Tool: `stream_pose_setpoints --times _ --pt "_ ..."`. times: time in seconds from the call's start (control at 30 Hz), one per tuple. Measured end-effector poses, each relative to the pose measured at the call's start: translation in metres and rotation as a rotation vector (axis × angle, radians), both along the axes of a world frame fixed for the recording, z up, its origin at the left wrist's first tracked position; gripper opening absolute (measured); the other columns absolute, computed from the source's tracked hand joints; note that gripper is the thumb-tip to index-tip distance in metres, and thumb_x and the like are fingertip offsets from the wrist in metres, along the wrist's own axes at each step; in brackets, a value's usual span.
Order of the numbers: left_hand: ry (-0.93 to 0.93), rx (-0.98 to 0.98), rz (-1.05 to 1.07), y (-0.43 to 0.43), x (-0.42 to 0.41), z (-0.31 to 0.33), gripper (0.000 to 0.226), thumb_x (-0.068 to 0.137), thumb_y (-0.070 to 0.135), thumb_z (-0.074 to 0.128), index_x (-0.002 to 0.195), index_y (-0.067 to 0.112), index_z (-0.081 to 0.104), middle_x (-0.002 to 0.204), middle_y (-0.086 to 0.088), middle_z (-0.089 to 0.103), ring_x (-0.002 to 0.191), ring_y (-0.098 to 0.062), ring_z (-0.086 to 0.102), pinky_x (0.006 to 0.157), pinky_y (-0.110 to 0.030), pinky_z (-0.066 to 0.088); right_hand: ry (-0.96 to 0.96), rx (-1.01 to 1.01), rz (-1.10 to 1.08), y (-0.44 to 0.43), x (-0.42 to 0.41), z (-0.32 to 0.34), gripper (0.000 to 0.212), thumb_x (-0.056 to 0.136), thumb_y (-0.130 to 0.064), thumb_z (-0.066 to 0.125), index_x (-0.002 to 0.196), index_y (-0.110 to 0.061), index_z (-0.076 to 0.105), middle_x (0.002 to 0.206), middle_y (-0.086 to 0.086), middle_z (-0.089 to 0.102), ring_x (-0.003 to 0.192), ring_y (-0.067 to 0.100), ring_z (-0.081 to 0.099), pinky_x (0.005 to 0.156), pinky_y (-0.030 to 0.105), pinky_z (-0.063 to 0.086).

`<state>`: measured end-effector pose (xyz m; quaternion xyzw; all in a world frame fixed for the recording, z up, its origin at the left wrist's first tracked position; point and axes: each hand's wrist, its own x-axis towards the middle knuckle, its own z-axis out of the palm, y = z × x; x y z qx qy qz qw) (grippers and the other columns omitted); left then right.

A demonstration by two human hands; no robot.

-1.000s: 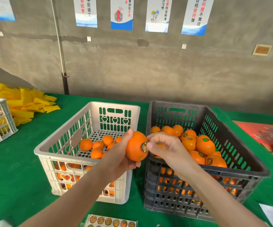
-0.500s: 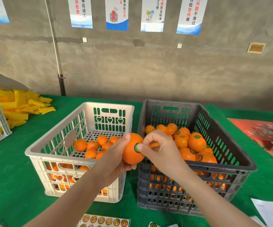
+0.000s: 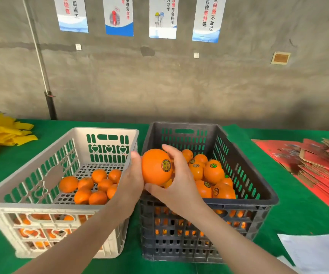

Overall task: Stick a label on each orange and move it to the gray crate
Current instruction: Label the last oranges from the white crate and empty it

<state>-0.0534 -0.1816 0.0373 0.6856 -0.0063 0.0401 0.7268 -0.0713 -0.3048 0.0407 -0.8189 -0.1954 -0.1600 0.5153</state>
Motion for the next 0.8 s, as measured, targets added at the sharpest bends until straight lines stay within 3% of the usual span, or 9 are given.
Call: stream_pose_setpoints --times 0.07,0.13,0.2,0.27,0.4,0.5,0.6,0.7,0.8 --pt "-0.223 0.254 0.026 -0.009 0.013 -0.003 0.066 0.086 0.062 0.014 0.112 0.022 0.059 0.097 -0.002 0.065 0.089 -0.01 0.065 0.073 -0.02 0.052 0.035 0.028 -0.046 -0.015 0.021 0.006 0.093 0.064 -0.023 0.083 0.138 -0.036 0.027 0.118 -0.024 0.038 0.107 -0.004 0.046 0.089 0.025 0.048" --pt "-0.354 0.656 0.052 -0.013 0.03 -0.013 0.048 0.102 0.04 0.019 0.115 0.012 0.055 0.097 -0.004 0.062 0.087 -0.017 0.059 0.075 -0.026 0.047 0.093 0.038 -0.139 -0.033 0.053 0.01 0.096 0.062 -0.021 0.084 0.138 -0.033 0.026 0.113 -0.016 0.042 0.104 0.005 0.049 0.088 0.03 0.047" --pt "-0.302 1.094 -0.011 -0.018 0.045 -0.023 0.027 0.104 0.023 0.031 0.112 0.01 0.054 0.094 -0.006 0.062 0.083 -0.023 0.058 0.07 -0.032 0.043 0.175 0.0 -0.252 -0.051 0.096 0.013 0.096 0.063 -0.016 0.083 0.139 -0.027 0.025 0.116 0.0 0.047 0.102 0.019 0.05 0.083 0.033 0.044" --pt "-0.202 1.298 -0.125 -0.022 0.052 -0.026 0.022 0.101 0.025 0.04 0.109 0.013 0.057 0.097 -0.006 0.062 0.089 -0.026 0.059 0.074 -0.038 0.046 0.286 -0.132 -0.336 -0.068 0.139 0.011 0.094 0.066 -0.012 0.079 0.141 -0.021 0.023 0.119 0.011 0.051 0.099 0.027 0.054 0.076 0.033 0.044" --pt "-0.136 1.229 -0.076 -0.021 0.056 -0.03 0.016 0.096 0.03 0.052 0.107 0.019 0.057 0.104 -0.003 0.061 0.095 -0.024 0.056 0.078 -0.036 0.048 0.494 -0.487 -0.373 -0.081 0.193 -0.017 0.096 0.071 -0.009 0.07 0.146 -0.012 0.012 0.115 0.017 0.059 0.101 0.032 0.06 0.073 0.037 0.05" --pt "-0.152 1.166 -0.04 -0.02 0.056 -0.032 0.011 0.094 0.029 0.056 0.101 0.021 0.059 0.102 -0.002 0.062 0.093 -0.022 0.057 0.075 -0.033 0.048 0.558 -0.634 -0.341 -0.079 0.208 -0.04 0.095 0.077 -0.017 0.068 0.148 -0.01 0.007 0.124 0.017 0.055 0.111 0.033 0.056 0.087 0.04 0.048" --pt "-0.151 1.141 -0.046 -0.02 0.057 -0.033 0.007 0.093 0.029 0.057 0.093 0.023 0.056 0.099 -0.002 0.062 0.09 -0.022 0.056 0.074 -0.035 0.048 0.539 -0.761 -0.351 -0.07 0.205 -0.037 0.087 0.083 -0.02 0.066 0.149 -0.008 0.011 0.139 0.018 0.045 0.127 0.036 0.044 0.104 0.047 0.035" --pt "-0.152 1.122 -0.054 -0.02 0.056 -0.03 0.01 0.092 0.029 0.058 0.086 0.023 0.052 0.095 -0.003 0.06 0.09 -0.023 0.055 0.073 -0.037 0.047 0.241 -0.59 -0.333 -0.055 0.178 -0.007 0.069 0.085 -0.02 0.067 0.143 -0.007 0.033 0.142 0.015 0.043 0.131 0.032 0.041 0.108 0.043 0.034" --pt "-0.209 1.094 -0.016 -0.02 0.051 -0.025 0.014 0.09 0.024 0.059 0.079 0.018 0.055 0.082 -0.004 0.061 0.082 -0.025 0.058 0.067 -0.035 0.045 -0.237 -0.059 -0.13 -0.035 0.102 0.017 0.028 0.086 -0.014 0.064 0.113 -0.006 0.06 0.106 0.007 0.066 0.097 0.016 0.063 0.084 0.028 0.051"
